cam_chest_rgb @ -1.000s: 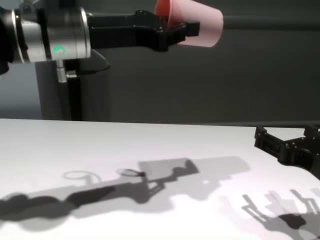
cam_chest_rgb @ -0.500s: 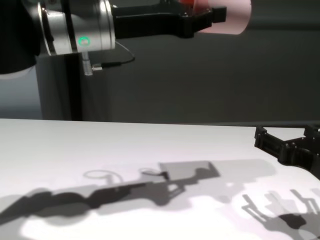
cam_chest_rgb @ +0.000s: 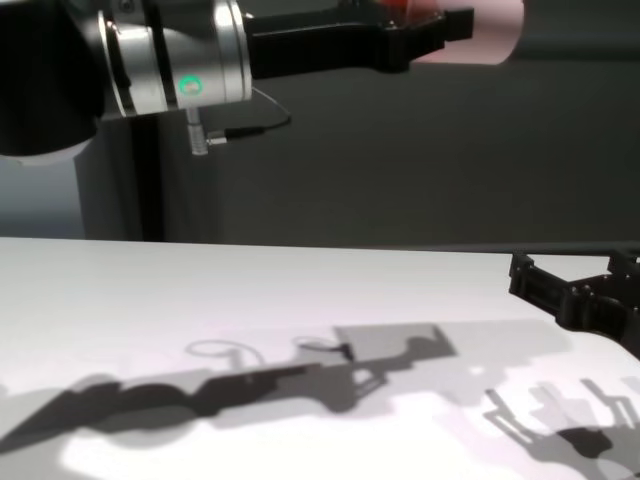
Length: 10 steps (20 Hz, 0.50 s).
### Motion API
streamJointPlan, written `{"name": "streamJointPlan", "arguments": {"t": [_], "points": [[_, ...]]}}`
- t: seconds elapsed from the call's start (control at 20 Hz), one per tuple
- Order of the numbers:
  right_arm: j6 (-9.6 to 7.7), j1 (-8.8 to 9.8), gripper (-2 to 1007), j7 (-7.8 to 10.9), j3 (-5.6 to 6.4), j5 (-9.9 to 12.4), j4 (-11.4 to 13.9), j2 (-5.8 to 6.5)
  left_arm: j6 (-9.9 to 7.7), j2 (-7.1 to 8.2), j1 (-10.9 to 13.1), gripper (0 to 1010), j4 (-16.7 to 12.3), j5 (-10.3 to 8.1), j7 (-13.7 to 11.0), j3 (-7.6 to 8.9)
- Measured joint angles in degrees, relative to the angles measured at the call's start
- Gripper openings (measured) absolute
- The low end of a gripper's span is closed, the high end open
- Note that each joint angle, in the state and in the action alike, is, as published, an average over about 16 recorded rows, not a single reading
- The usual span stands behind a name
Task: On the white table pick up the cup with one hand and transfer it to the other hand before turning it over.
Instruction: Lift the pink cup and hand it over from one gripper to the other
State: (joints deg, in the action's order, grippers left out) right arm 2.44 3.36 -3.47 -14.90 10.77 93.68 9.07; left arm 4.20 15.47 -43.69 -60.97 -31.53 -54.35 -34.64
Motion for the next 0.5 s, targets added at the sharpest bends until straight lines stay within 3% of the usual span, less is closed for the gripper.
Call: {"name": "streamJointPlan", "arguments": {"t": [0.5], "points": [[0.0,0.0,1002,0.0,0.0,0.0,0.0,0.0,-0.01,-1.17,0.67,48,0.62,-2.16,0.93,0.28]]}}
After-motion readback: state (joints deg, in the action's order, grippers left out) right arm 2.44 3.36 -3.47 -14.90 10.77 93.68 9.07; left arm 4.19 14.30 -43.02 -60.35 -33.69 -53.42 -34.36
